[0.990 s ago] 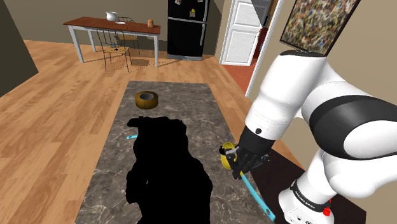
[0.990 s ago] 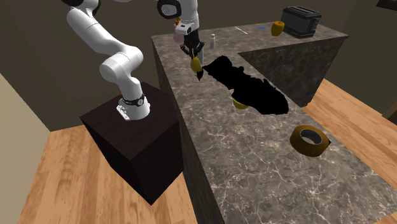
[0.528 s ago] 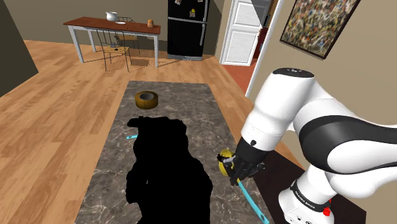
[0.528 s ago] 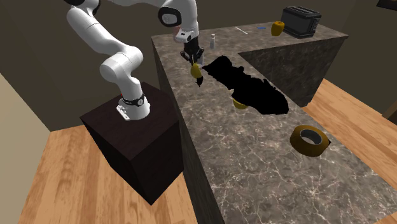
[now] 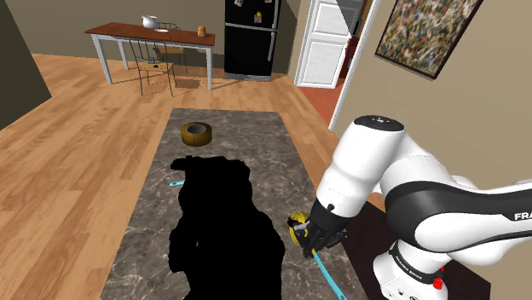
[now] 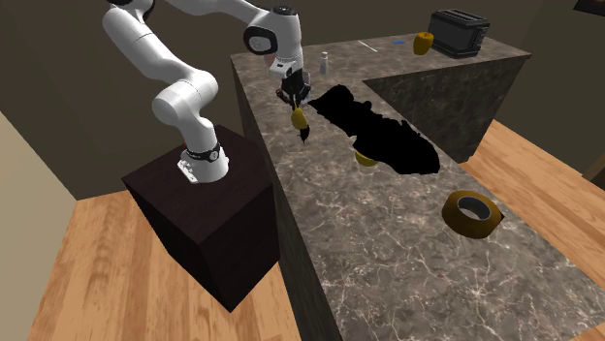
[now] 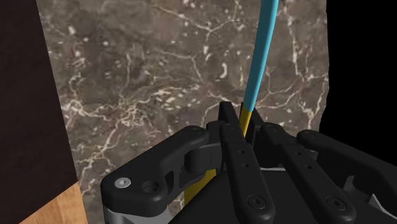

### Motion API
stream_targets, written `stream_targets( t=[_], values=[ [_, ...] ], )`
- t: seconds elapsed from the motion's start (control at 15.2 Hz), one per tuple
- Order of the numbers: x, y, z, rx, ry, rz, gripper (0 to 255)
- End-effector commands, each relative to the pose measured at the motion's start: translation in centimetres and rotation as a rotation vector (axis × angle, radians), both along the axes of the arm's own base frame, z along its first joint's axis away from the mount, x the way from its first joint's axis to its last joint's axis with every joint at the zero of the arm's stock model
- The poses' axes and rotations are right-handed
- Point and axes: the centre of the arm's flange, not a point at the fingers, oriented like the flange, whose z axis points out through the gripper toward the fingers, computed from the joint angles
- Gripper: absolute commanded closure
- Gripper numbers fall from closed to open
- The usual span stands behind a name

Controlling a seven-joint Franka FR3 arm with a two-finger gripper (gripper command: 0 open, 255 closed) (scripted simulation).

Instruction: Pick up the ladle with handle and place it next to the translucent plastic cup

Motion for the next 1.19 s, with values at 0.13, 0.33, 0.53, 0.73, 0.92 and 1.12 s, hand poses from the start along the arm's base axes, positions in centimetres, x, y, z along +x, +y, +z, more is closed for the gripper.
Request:
stream_targets(
  t=[0.13,0.33,0.53,0.73,0.92,1.12],
  values=[
    [0.0,0.0,-2.1,0.000,-0.001,0.000,255],
    [0.0,0.0,-3.7,0.000,-0.001,0.000,255],
    [0.0,0.0,-5.3,0.000,-0.001,0.000,255],
    [0.0,0.0,-5.3,0.000,-0.001,0.000,255],
    [0.0,0.0,-5.3,0.000,-0.001,0.000,255],
    [0.0,0.0,-5.3,0.000,-0.001,0.000,0]
  ],
)
